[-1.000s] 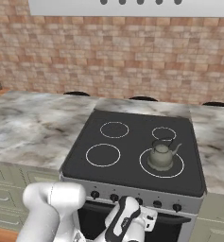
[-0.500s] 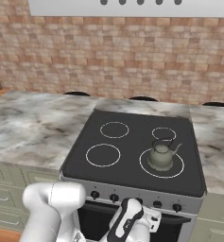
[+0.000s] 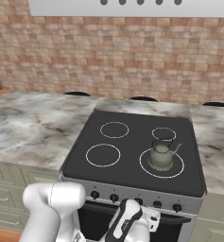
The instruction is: Turn on the front right burner of the stove.
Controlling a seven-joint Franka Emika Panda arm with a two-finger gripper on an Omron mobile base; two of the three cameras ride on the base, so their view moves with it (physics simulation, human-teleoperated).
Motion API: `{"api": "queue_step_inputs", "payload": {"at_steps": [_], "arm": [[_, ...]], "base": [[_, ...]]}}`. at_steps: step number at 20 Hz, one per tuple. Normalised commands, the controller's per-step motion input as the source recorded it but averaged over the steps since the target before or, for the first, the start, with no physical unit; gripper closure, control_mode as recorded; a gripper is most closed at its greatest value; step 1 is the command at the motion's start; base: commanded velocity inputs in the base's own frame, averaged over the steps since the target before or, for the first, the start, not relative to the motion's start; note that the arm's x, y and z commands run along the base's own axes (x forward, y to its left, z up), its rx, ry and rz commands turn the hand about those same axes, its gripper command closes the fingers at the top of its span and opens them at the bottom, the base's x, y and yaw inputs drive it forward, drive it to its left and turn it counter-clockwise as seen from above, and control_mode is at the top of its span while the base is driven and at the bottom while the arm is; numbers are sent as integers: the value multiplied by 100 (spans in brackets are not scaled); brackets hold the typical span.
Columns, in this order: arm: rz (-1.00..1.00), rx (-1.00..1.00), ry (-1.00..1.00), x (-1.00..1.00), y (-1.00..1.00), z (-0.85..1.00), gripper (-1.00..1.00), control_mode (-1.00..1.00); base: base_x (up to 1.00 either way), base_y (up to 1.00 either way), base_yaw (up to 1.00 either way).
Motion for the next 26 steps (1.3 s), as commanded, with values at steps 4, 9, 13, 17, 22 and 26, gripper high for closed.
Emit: {"api": "queue_step_inputs", "payload": {"at_steps": [4,9,13,17,22,26], "arm": [[0,0,0,0,0,0,100,-100],[3,0,0,0,0,-1,100,-100],[0,-4,0,0,0,-1,100,-100],[5,-11,-1,0,-2,-3,100,-100],[14,-27,0,0,0,-2,100,-100],[15,-28,0,0,-2,0,100,-100]], "base": [[0,0,0],[0,0,0],[0,0,0],[0,0,0],[0,0,0],[0,0,0]]}}
